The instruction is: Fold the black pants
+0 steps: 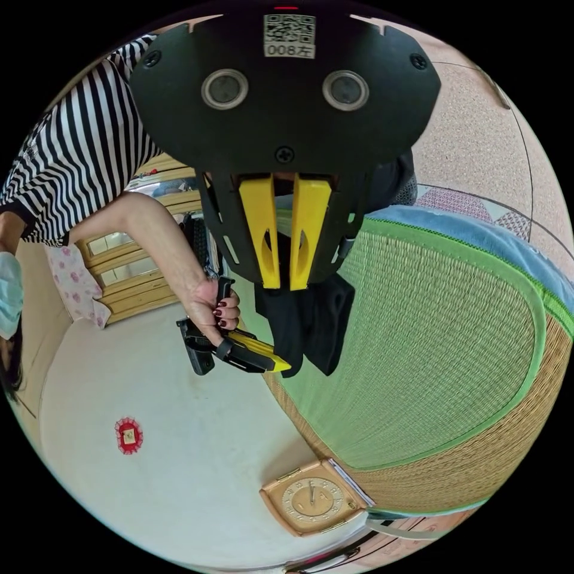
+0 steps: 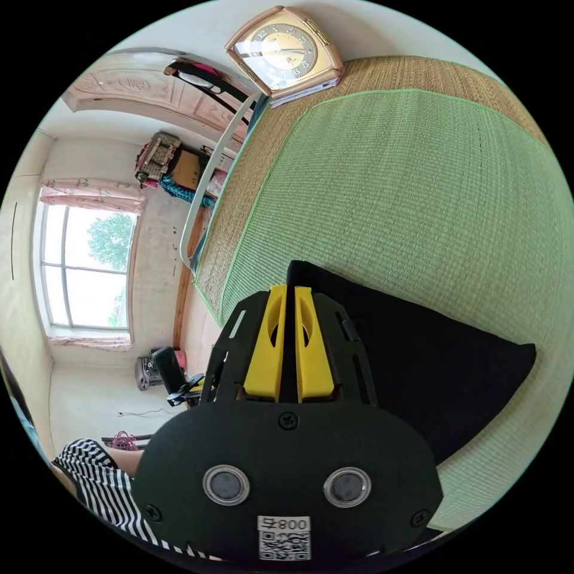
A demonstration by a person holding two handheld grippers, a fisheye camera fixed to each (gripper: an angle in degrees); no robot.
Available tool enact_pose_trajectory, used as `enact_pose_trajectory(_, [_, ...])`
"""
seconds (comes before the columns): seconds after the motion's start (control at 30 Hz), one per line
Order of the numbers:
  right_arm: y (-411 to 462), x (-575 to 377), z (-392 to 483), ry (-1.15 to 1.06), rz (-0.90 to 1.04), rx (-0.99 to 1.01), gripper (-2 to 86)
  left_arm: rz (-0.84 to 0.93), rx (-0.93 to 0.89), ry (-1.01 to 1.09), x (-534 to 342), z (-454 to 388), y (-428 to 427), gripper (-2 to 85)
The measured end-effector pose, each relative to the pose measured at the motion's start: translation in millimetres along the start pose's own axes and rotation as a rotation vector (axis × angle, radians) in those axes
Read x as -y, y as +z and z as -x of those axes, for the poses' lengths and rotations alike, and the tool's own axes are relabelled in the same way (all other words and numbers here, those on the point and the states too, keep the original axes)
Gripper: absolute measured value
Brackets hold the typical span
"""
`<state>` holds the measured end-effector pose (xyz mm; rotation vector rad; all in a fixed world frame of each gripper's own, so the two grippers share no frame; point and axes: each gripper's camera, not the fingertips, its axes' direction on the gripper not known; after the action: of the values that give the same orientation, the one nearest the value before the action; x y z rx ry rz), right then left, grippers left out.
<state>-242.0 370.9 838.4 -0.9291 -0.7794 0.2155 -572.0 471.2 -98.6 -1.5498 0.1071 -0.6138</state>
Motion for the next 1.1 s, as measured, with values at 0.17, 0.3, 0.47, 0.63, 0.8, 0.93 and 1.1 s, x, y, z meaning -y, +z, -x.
enact_pose_trajectory(0.17, [32.2, 17.0, -3.8, 0.006, 0.06, 0.022, 2.2, -0.011, -0.009, -0.064, -3.3, 23.1, -16.6, 2.4])
enact_pose_trajectory(0.3, [33.2, 19.5, 0.1, -0.046, 0.048, 0.081, 1.7, -0.018, 0.055, -0.066, -7.0, 24.7, -31.3, 1.3])
enact_pose_trajectory(0.47, [25.8, 18.4, -0.7, -0.114, -0.01, 0.161, 0.4, -0.078, 0.051, 0.039, -6.3, 3.0, -43.3, 0.2])
enact_pose_trajectory(0.63, [51.8, 34.5, -12.1, -0.079, 0.053, 0.081, 0.1, 0.04, 0.2, 0.121, 11.5, -11.1, -18.3, 0.1])
enact_pose_trajectory(0.8, [79.3, 51.2, -18.2, -0.082, 0.135, 0.035, 0.0, 0.135, 0.344, 0.092, 16.9, -6.5, 1.3, 0.1])
enact_pose_trajectory(0.93, [71.9, 48.4, -6.6, -0.155, 0.103, 0.015, 0.0, 0.125, 0.348, 0.1, 14.2, -15.8, 2.5, 0.0])
enact_pose_trajectory(1.1, [89.6, 51.6, -16.4, -0.16, 0.186, -0.04, 0.0, 0.135, 0.335, 0.071, 15.3, -17.8, 9.9, 0.0])
